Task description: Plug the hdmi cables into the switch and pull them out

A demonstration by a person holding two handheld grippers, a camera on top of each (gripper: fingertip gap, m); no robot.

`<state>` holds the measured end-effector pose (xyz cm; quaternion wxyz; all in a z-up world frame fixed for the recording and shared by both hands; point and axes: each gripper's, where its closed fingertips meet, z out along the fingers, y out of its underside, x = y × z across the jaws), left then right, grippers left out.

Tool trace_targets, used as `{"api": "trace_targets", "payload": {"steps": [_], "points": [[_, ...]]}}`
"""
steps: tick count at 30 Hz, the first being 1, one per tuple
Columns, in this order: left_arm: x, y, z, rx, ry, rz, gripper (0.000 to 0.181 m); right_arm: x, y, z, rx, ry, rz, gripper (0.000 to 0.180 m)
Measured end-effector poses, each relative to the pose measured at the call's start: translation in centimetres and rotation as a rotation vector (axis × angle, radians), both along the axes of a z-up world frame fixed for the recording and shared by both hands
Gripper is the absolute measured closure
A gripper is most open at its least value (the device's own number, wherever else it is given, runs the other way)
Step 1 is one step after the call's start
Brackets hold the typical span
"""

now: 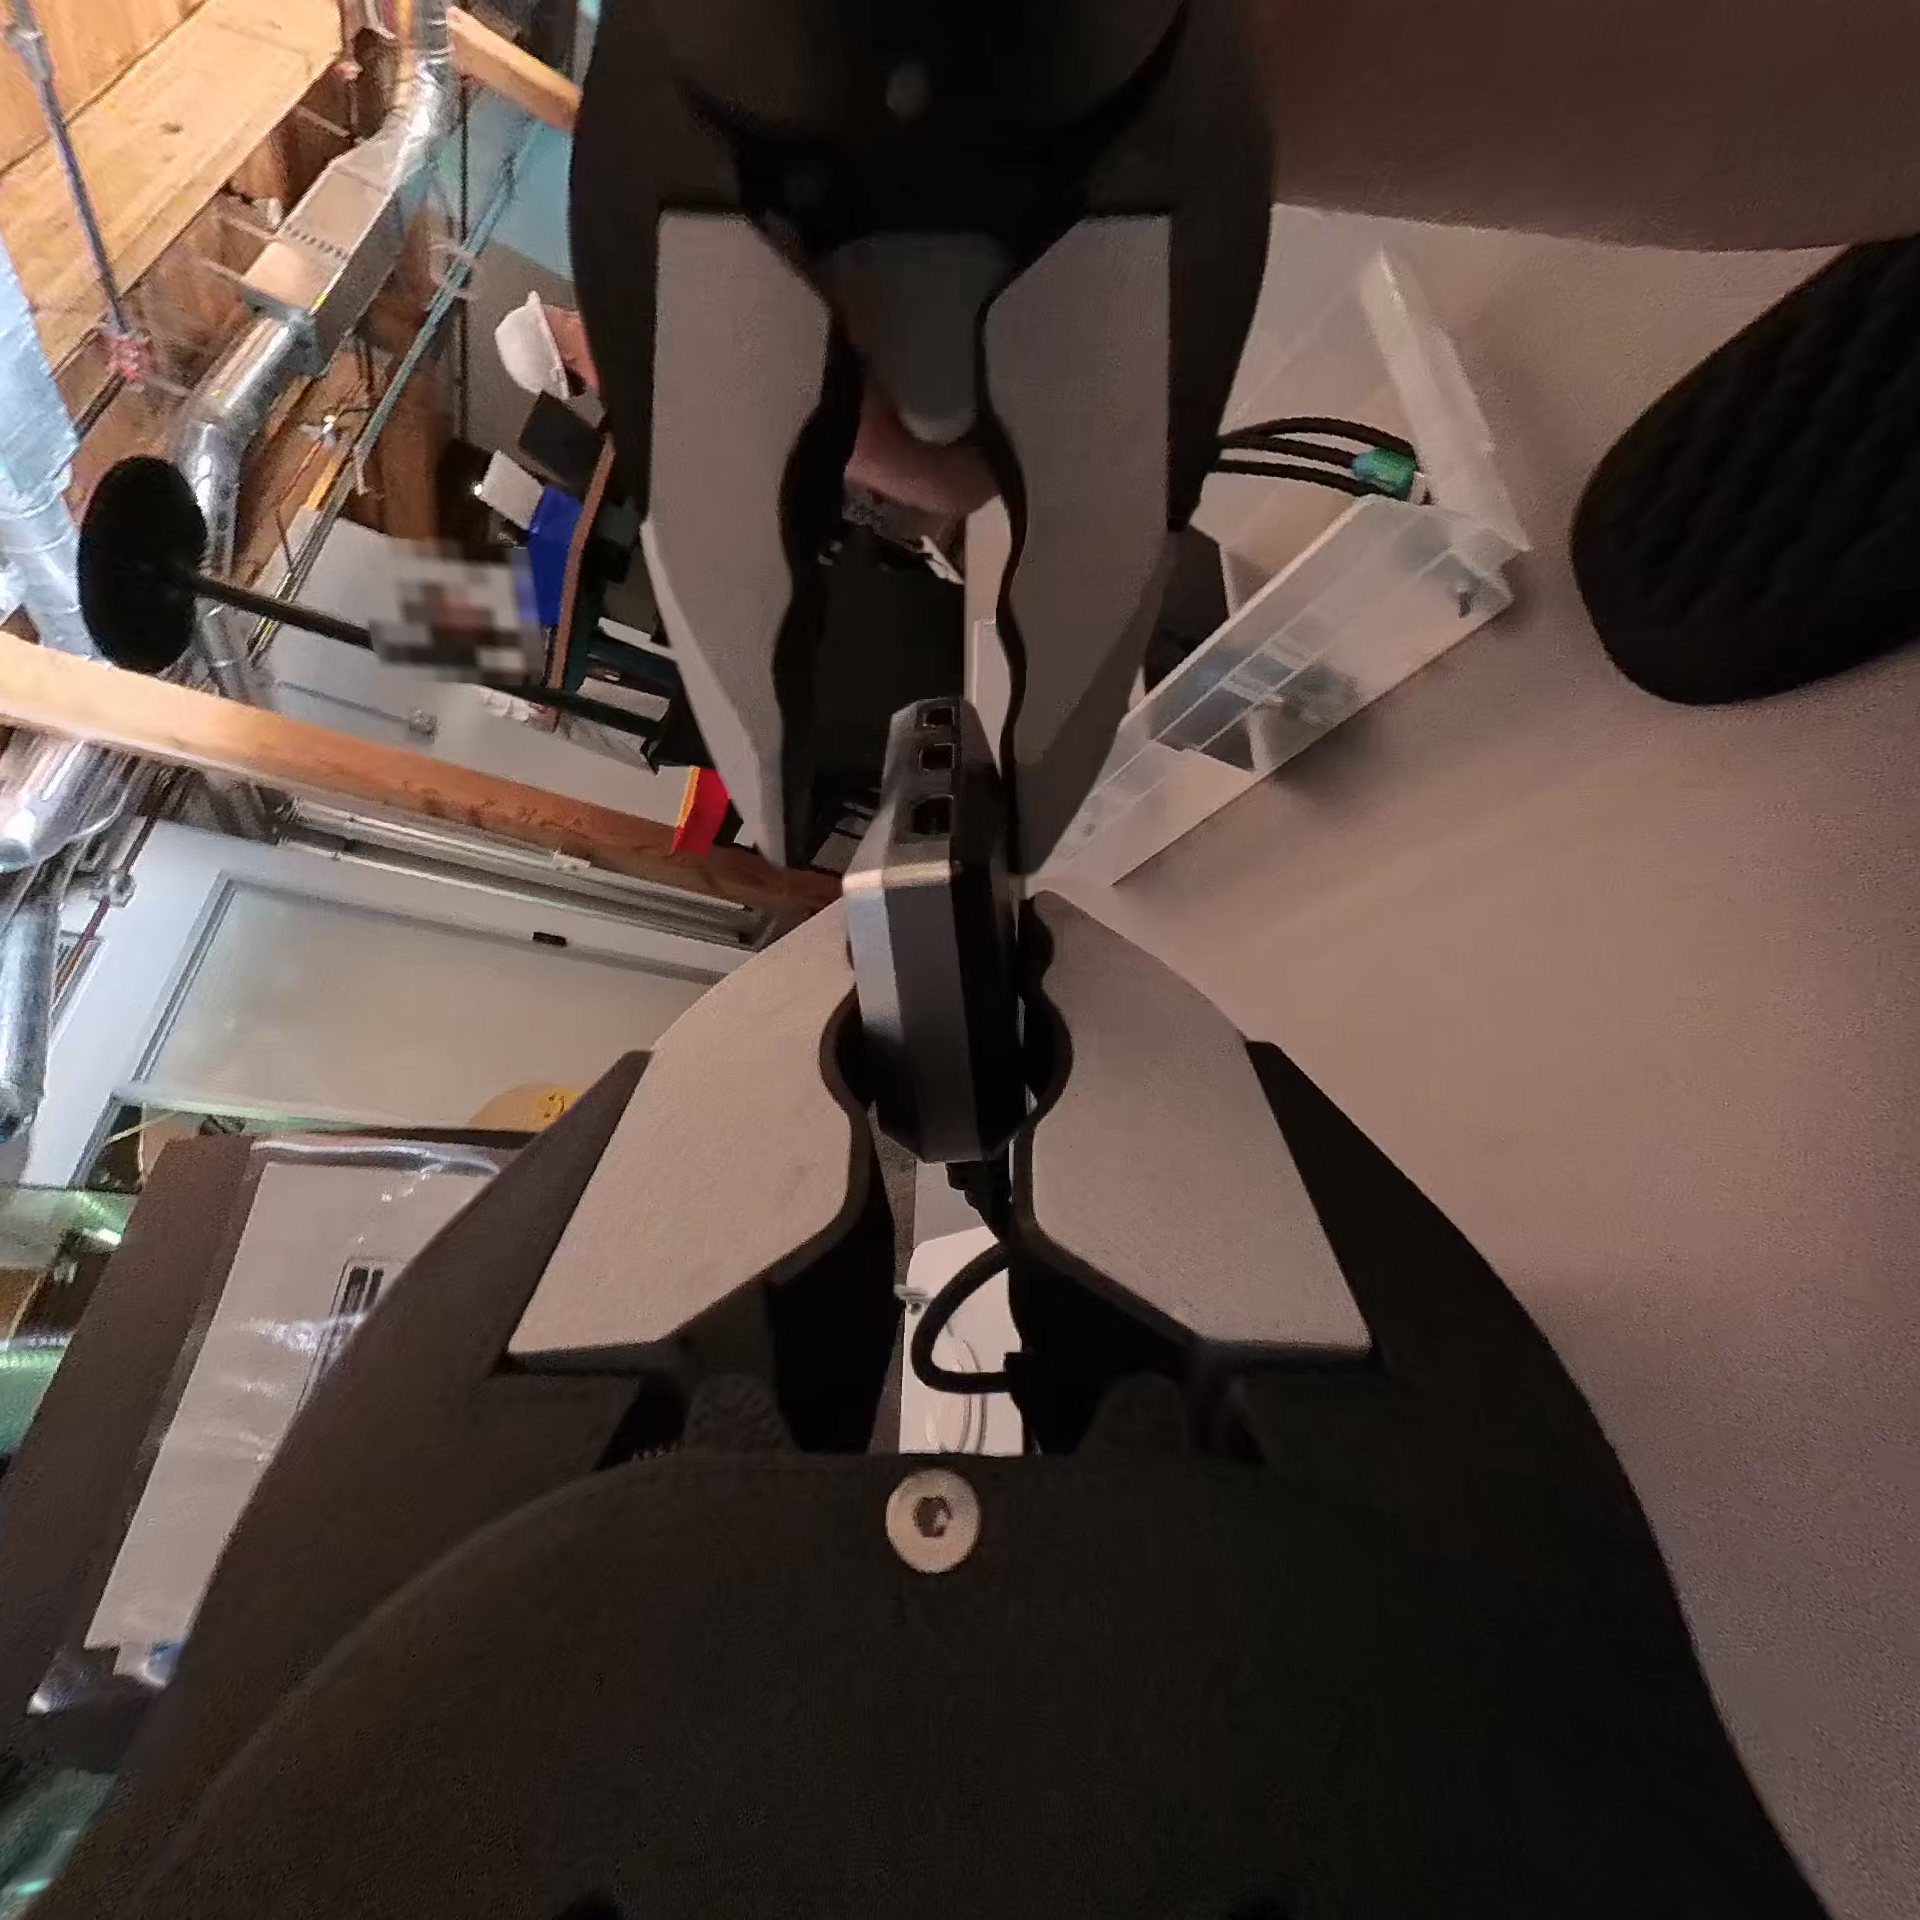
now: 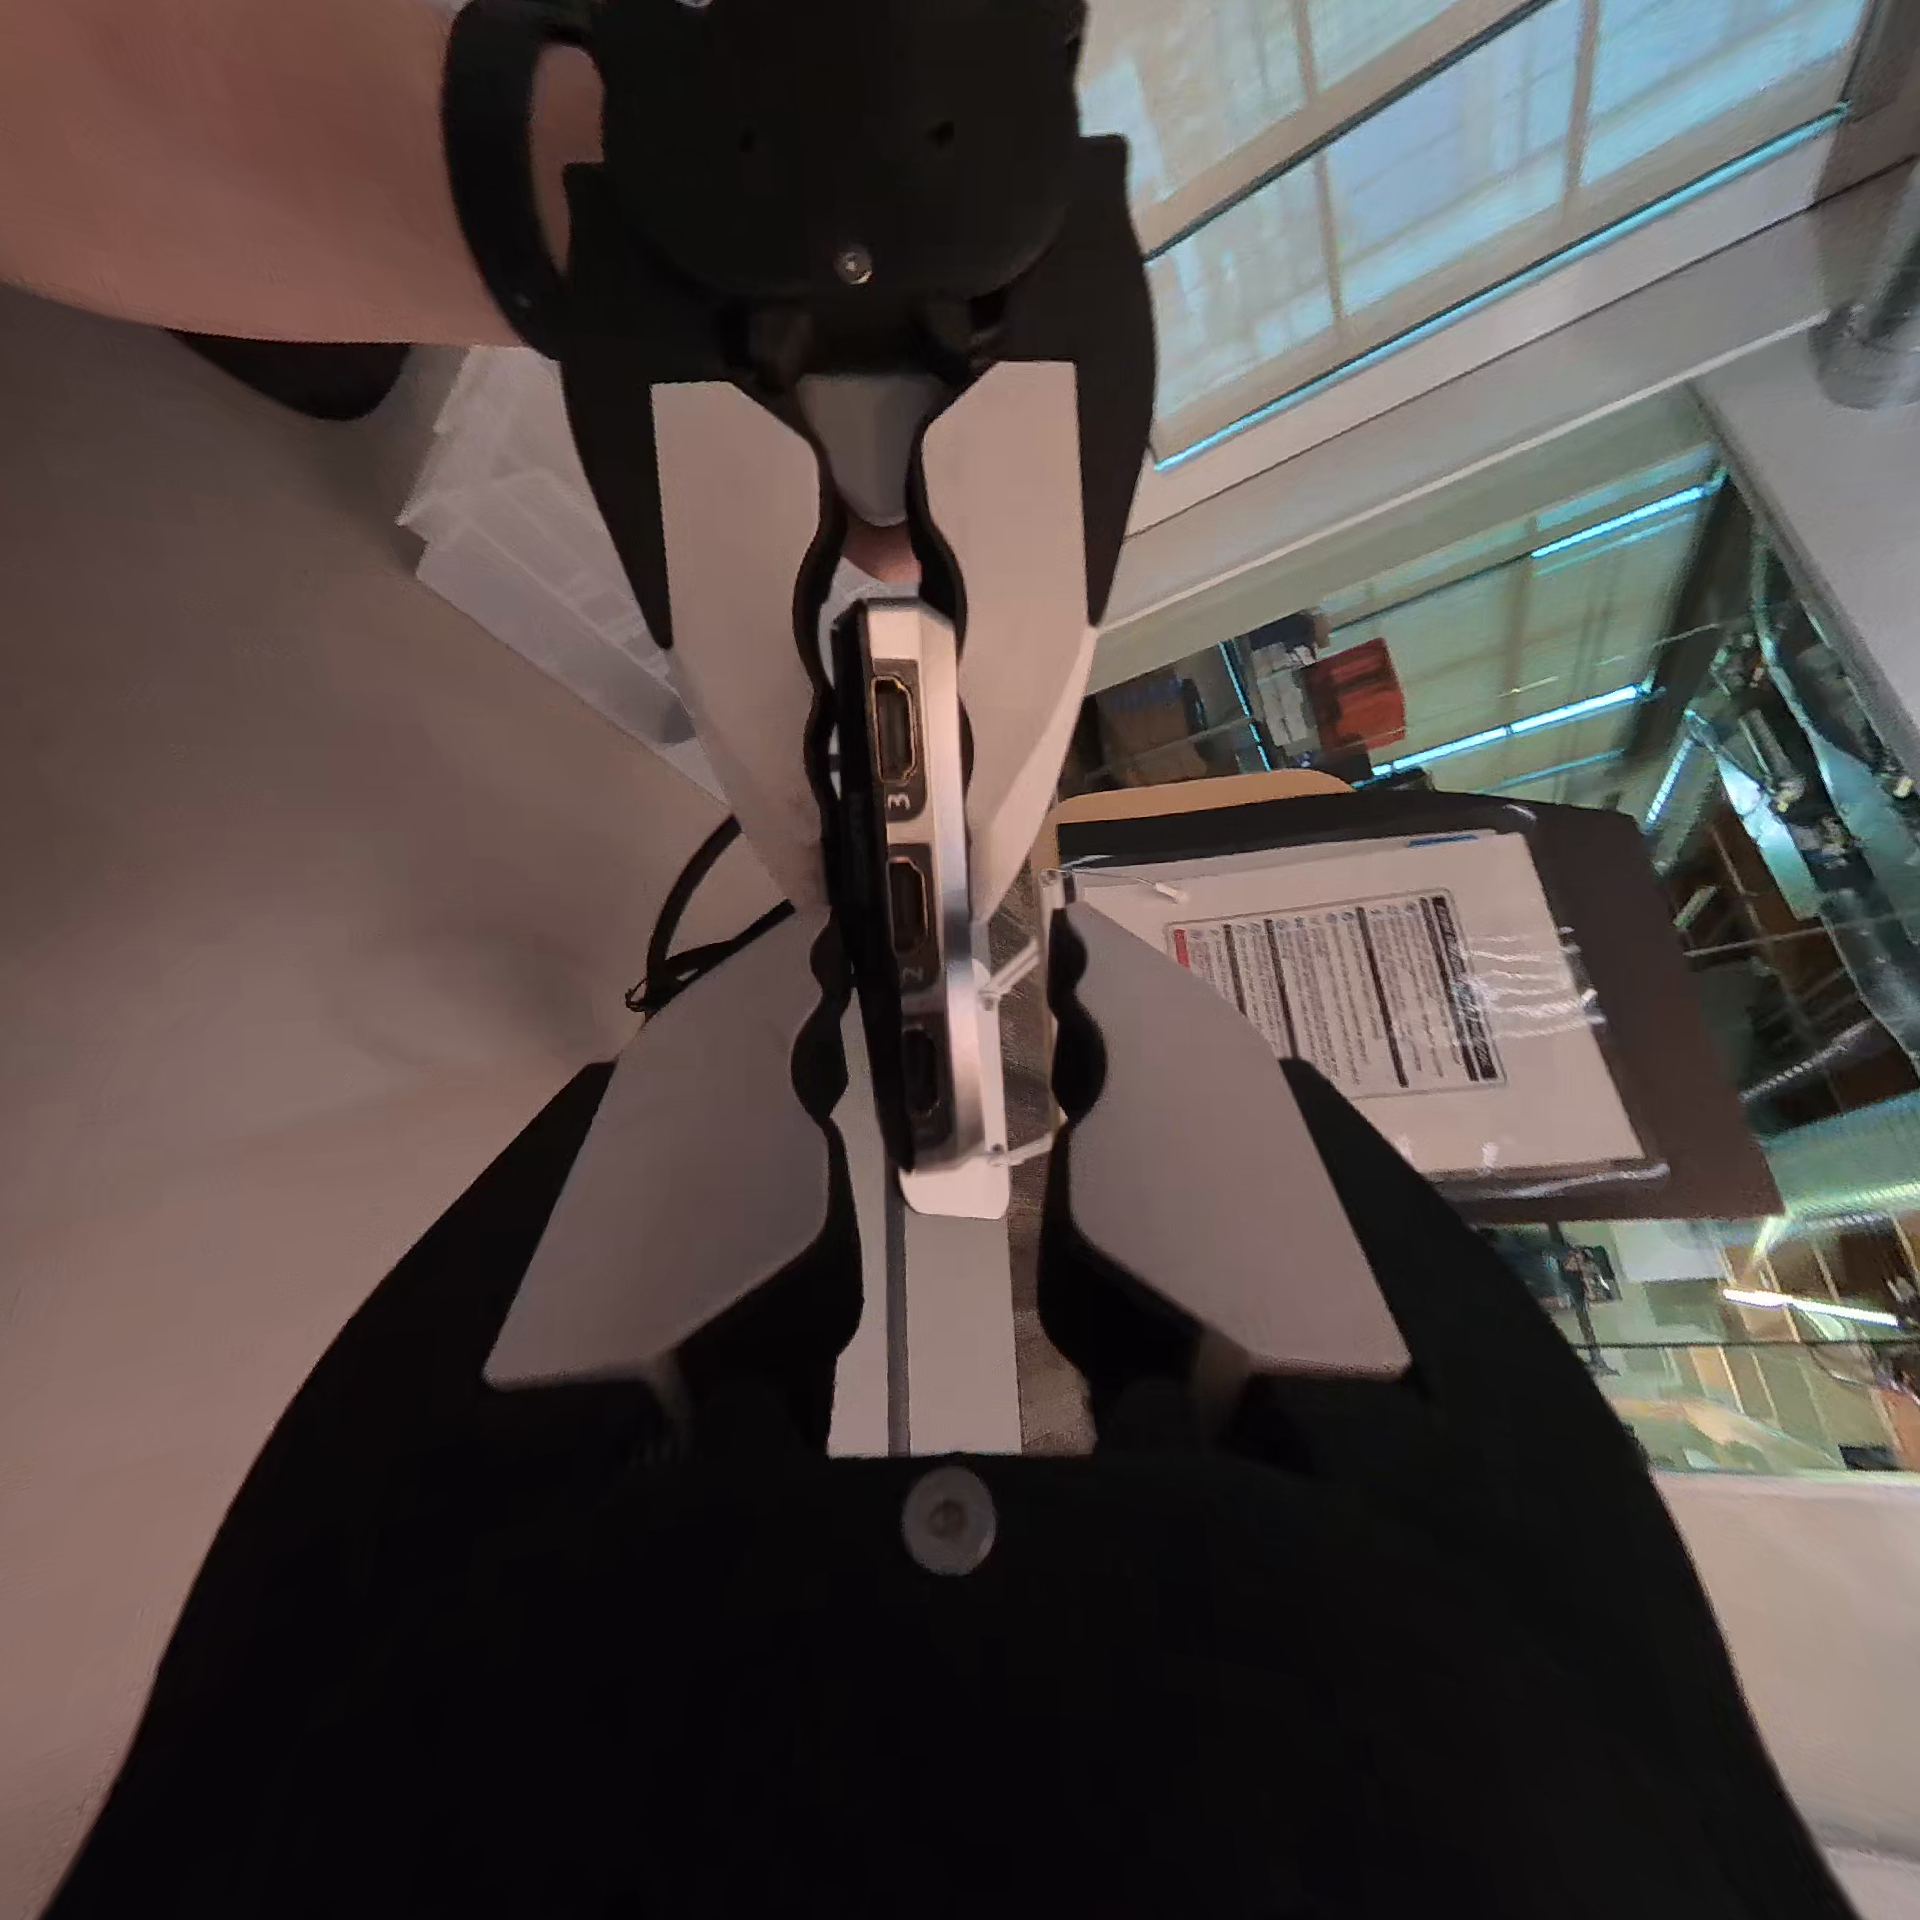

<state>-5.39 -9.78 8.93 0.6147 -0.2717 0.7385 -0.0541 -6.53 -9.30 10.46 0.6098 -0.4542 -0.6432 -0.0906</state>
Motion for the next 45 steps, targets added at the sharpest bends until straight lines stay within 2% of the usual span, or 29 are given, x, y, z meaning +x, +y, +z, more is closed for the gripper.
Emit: {"api": "trace_targets", "payload": {"steps": [1, 2, 5, 8, 10, 12, 19, 22, 32, 36, 42, 45], "points": [[0.1, -0.2, -0.2, 0.003, 0.006, -0.010, 0.160, -0.1, -0.1, -0.5, -0.008, -0.023, 0.007, 0.145], [0.1, -0.2, -0.3, 0.000, 0.005, -0.014, 0.160, -0.1, -0.2, -0.9, -0.017, -0.051, 0.012, 0.153], [0.2, -0.1, -0.4, -0.038, -0.019, -0.031, 0.158, 0.2, -0.2, -1.3, -0.122, -0.053, -0.014, 0.157], [-0.1, 1.1, 1.4, -0.031, -0.128, 0.050, 0.143, 1.9, 0.8, -0.9, -0.183, -0.029, -0.127, 0.157], [-1.3, 2.0, 3.2, -0.056, -0.209, 0.109, 0.131, 4.4, 1.8, 0.3, -0.172, 0.035, -0.223, 0.157], [-2.8, 2.8, 4.6, -0.095, -0.266, 0.143, 0.131, 7.7, 2.8, 2.1, -0.162, 0.169, -0.321, 0.157], [-6.2, 5.1, 6.4, -0.122, -0.353, 0.244, 0.141, 20.6, 4.2, 5.4, -0.067, 0.520, -0.628, 0.157], [-6.1, 5.5, 6.0, -0.124, -0.334, 0.261, 0.141, 23.9, 3.8, 6.1, -0.035, 0.633, -0.680, 0.157], [-5.0, 5.5, 4.7, -0.102, -0.260, 0.288, 0.142, 26.0, 2.5, 10.3, 0.271, 0.872, -0.692, 0.157], [-5.2, 5.7, 4.8, -0.110, -0.267, 0.295, 0.143, 27.0, 3.3, 9.3, 0.248, 0.825, -0.784, 0.157], [-5.9, 6.2, 5.0, -0.124, -0.279, 0.314, 0.146, 29.3, 6.9, 4.1, -0.050, 0.846, -0.911, 0.157], [-6.0, 6.2, 5.0, -0.127, -0.280, 0.316, 0.146, 29.6, 8.4, 2.2, -0.157, 0.936, -0.863, 0.157]]}}
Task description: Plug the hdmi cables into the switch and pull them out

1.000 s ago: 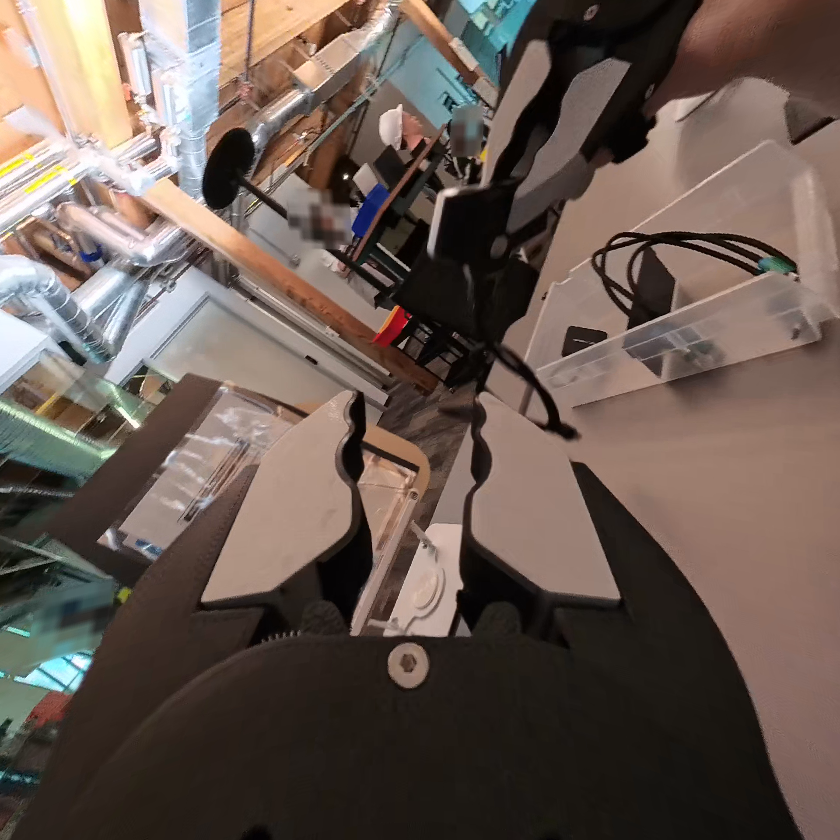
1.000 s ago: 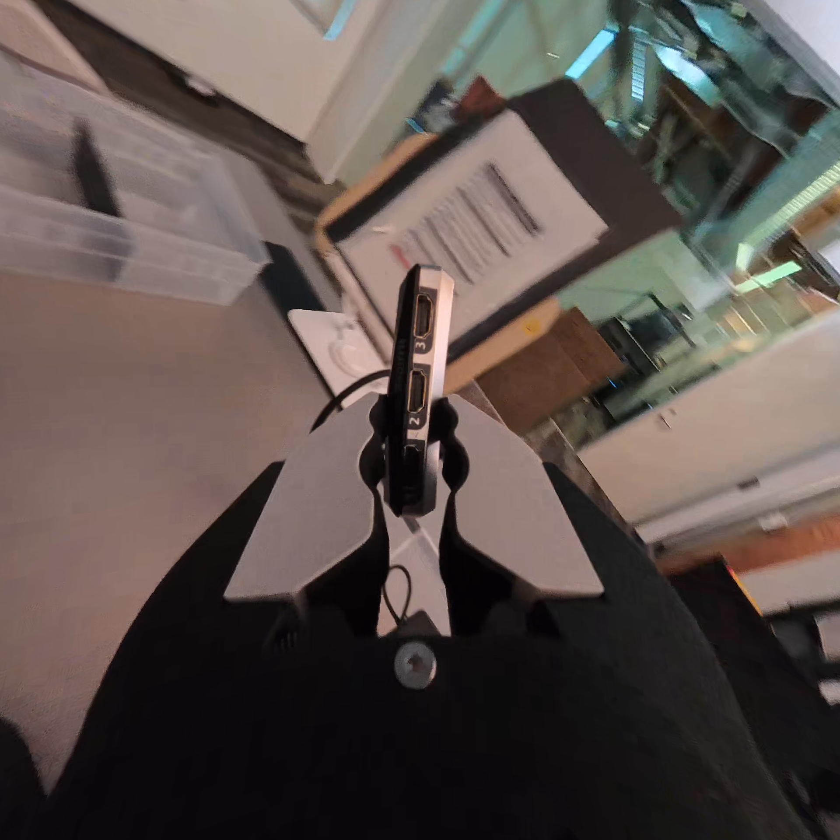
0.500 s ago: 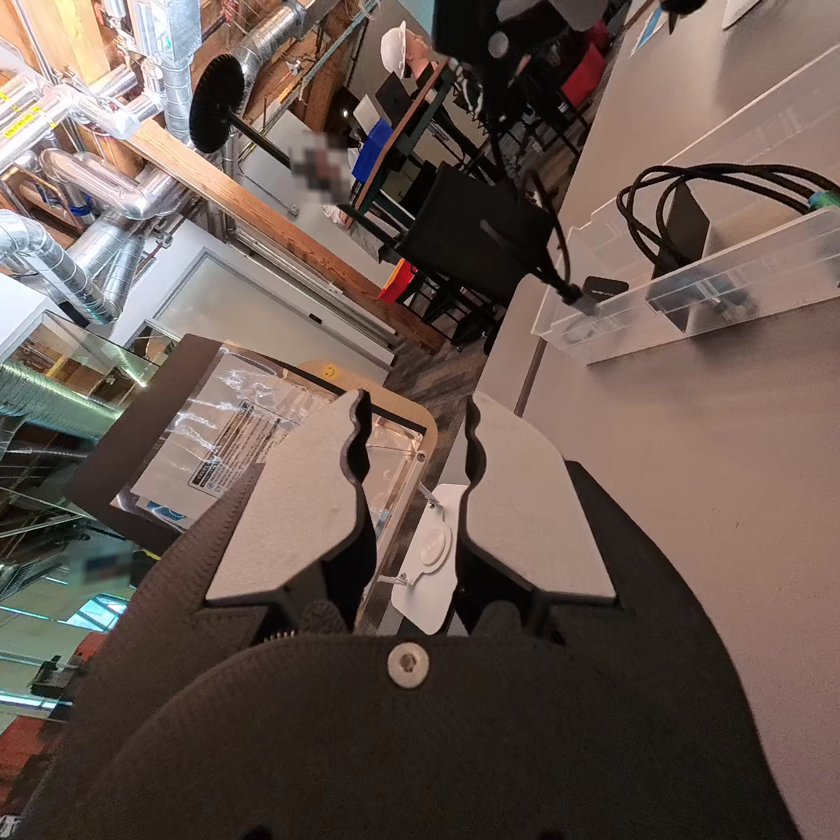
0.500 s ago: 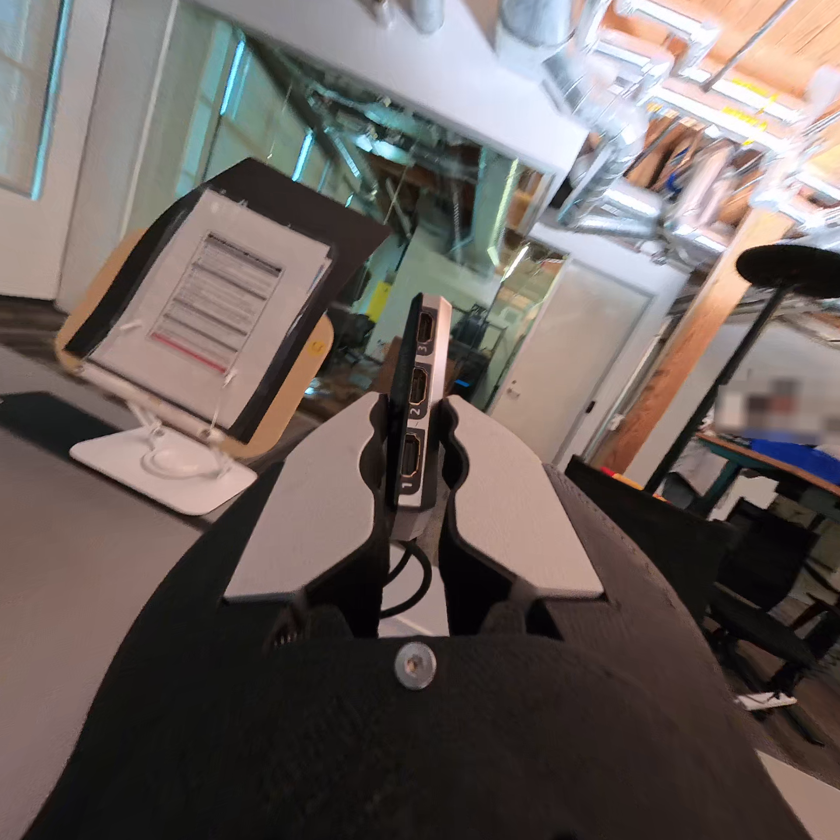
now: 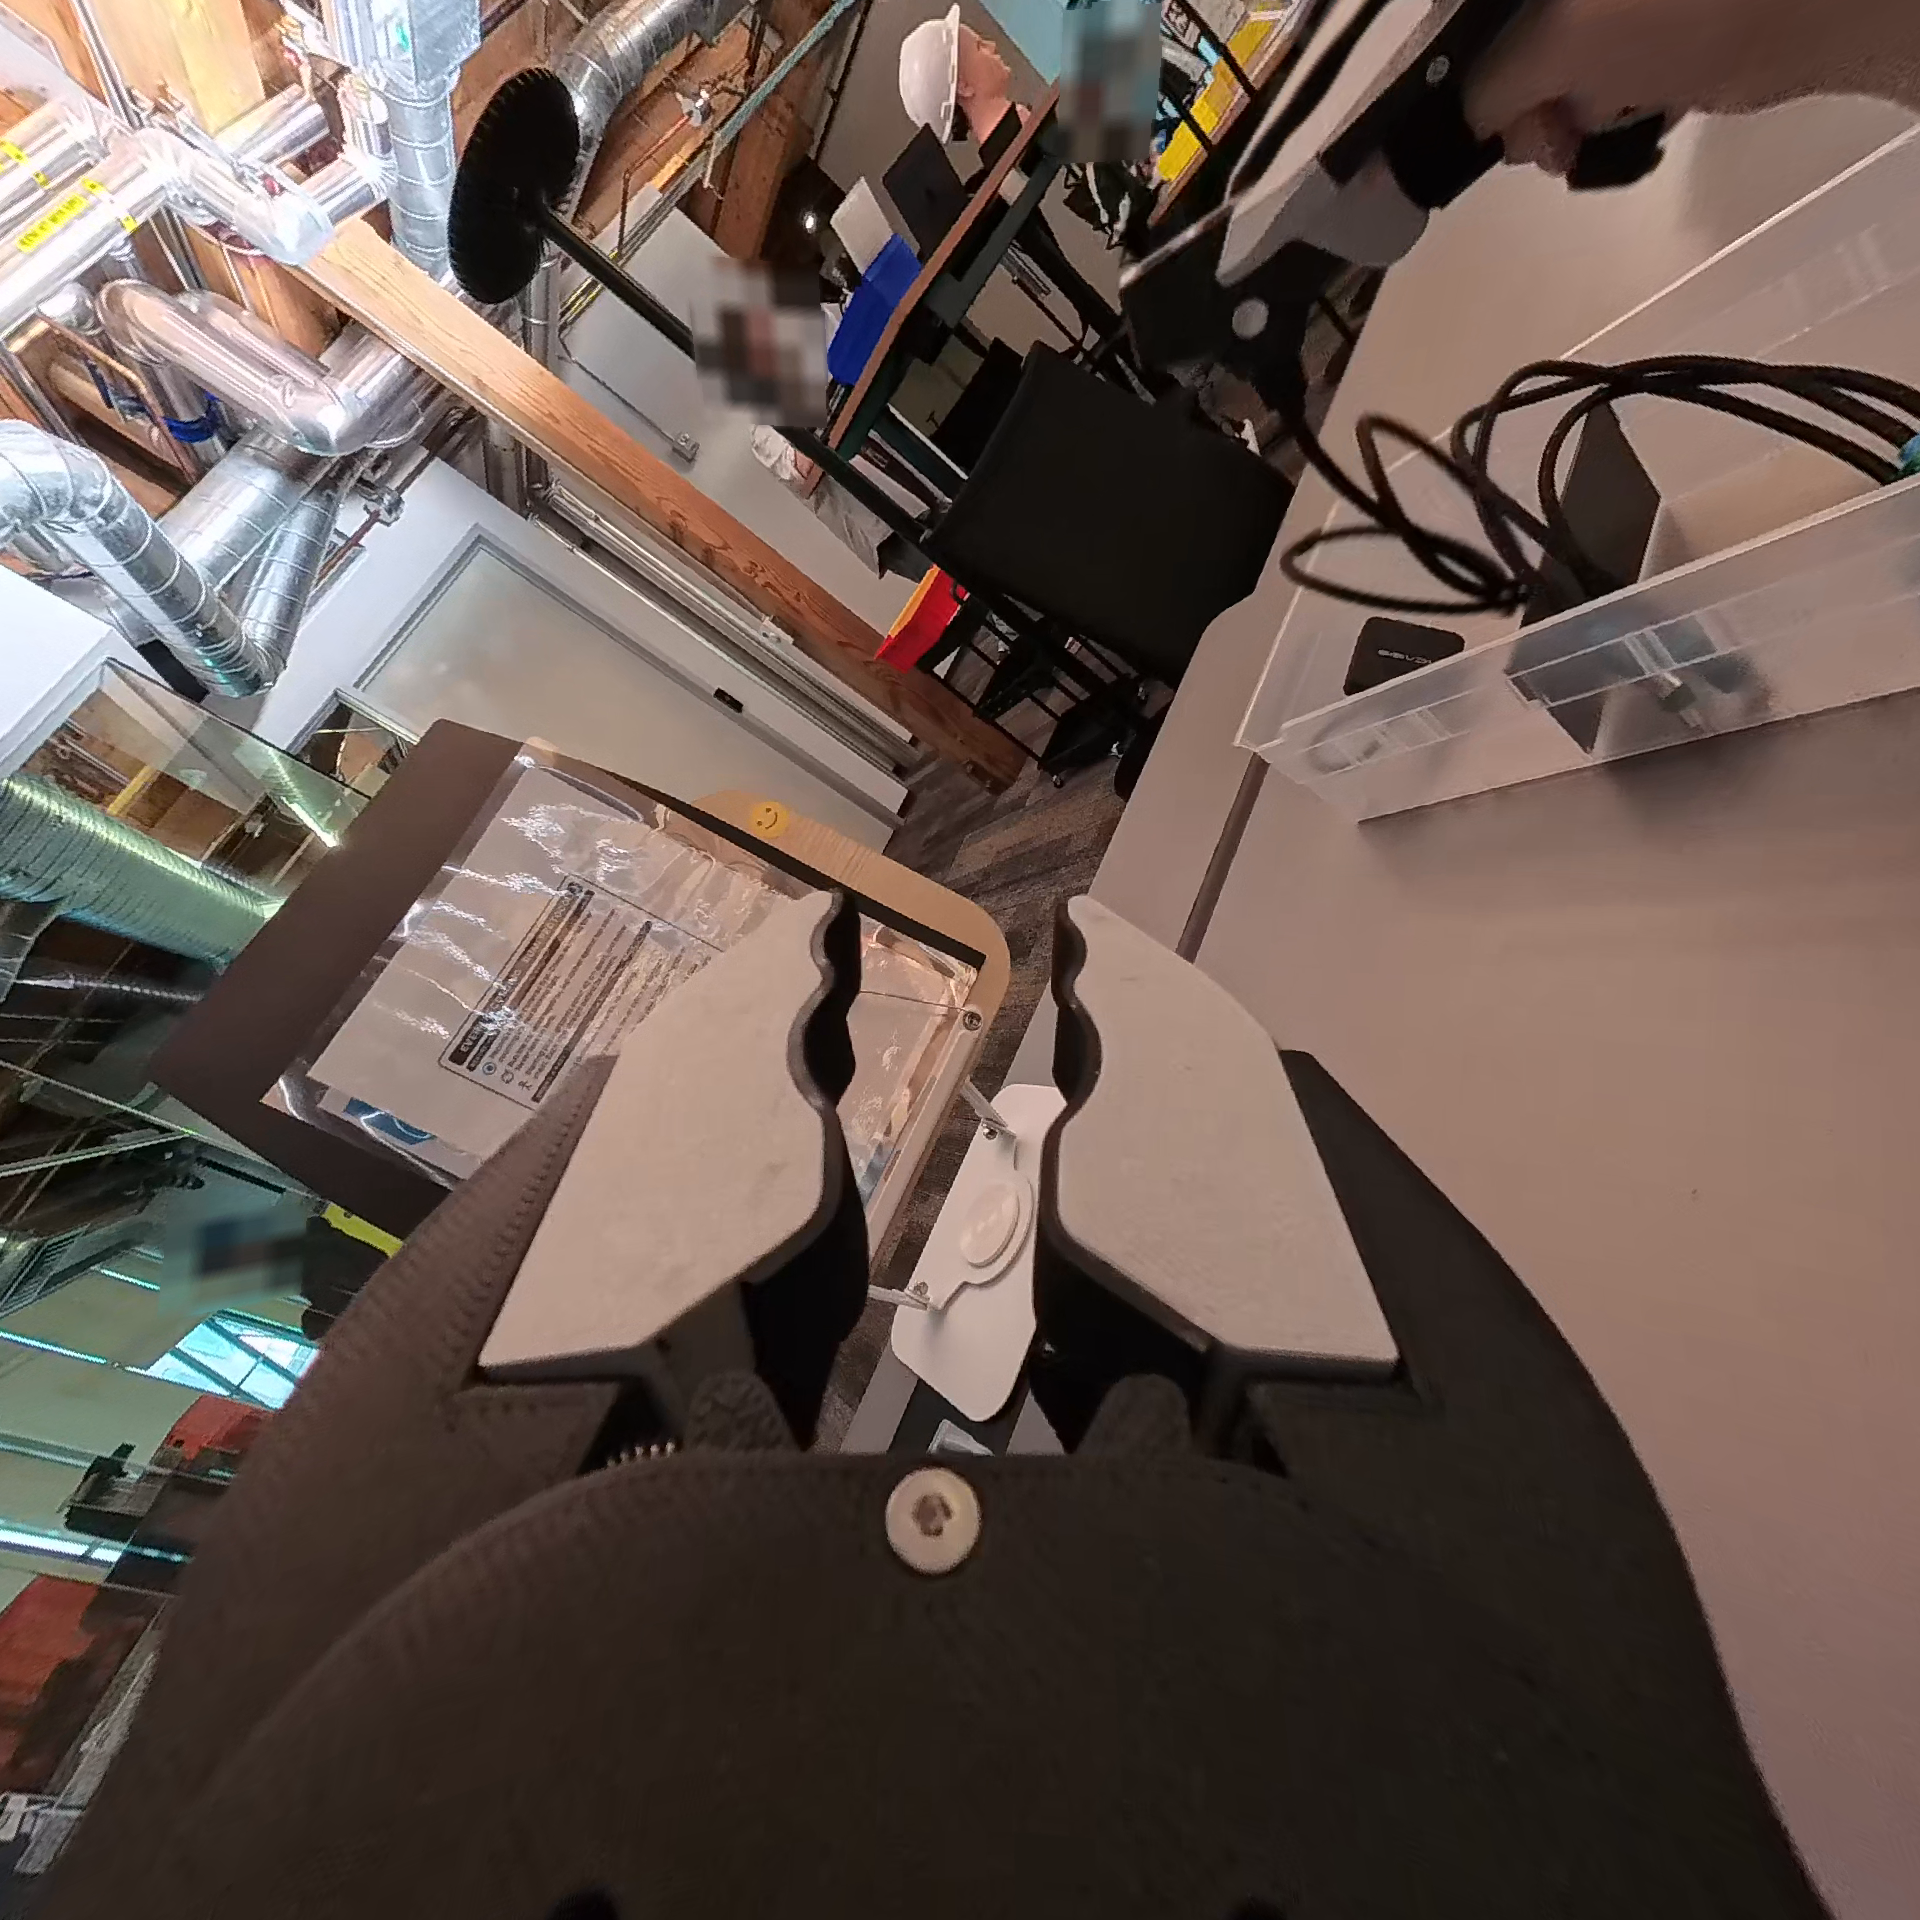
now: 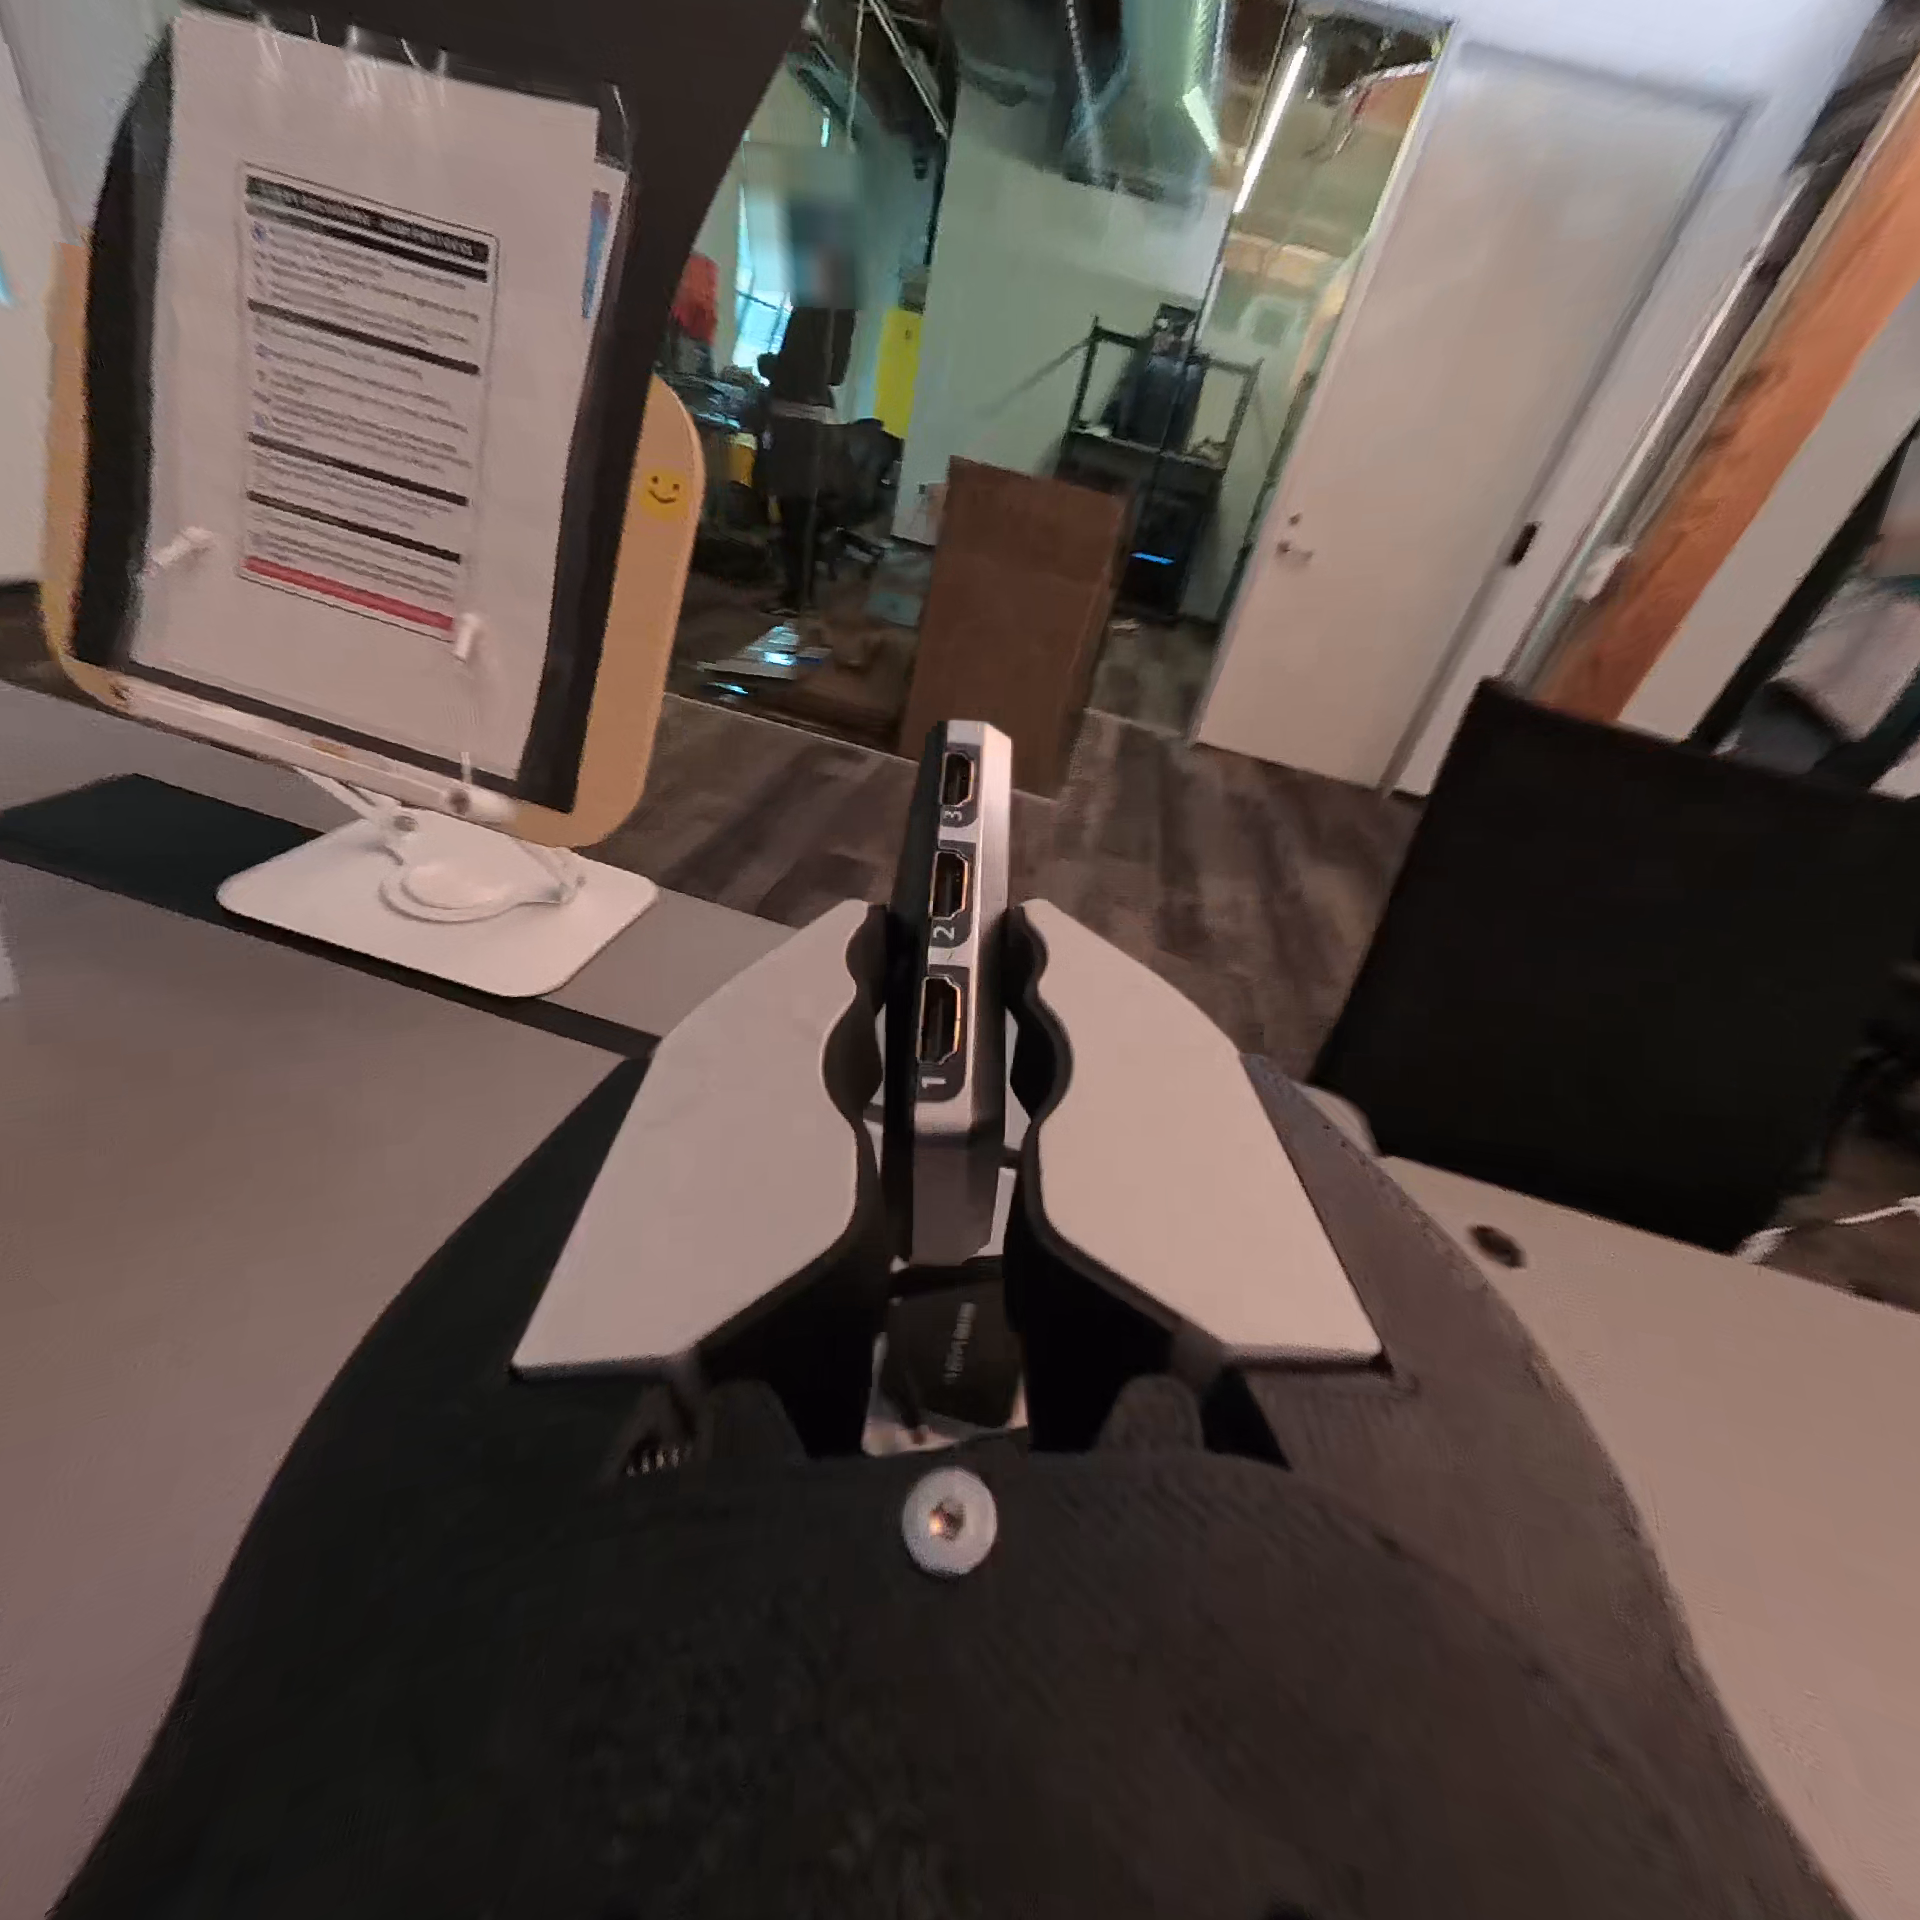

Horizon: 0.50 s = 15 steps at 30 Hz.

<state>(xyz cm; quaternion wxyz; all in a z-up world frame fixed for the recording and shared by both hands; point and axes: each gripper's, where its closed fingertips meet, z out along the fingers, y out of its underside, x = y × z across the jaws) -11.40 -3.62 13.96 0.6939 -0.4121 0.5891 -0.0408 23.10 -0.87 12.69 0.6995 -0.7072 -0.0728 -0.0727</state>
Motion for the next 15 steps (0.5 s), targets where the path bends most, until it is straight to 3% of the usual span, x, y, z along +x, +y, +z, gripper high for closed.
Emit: {"api": "trace_targets", "payload": {"steps": [4, 8, 11, 15], "points": [[0.0, 0.1, -0.2, -0.003, 0.008, 0.006, 0.147, 0.1, 1.8, -3.4, -0.117, 0.307, 0.131, 0.157], [0.1, 0.2, -0.3, -0.005, 0.017, 0.012, 0.147, 2.2, 2.9, -8.8, -0.312, 0.517, 0.099, 0.158], [0.2, 0.2, -0.5, -0.009, 0.022, 0.010, 0.147, 2.8, 3.4, -12.2, -0.432, 0.598, 0.106, 0.157], [0.3, 0.4, -0.8, -0.015, 0.039, 0.014, 0.147, 3.7, 3.7, -13.5, -0.446, 0.569, 0.079, 0.153]]}}
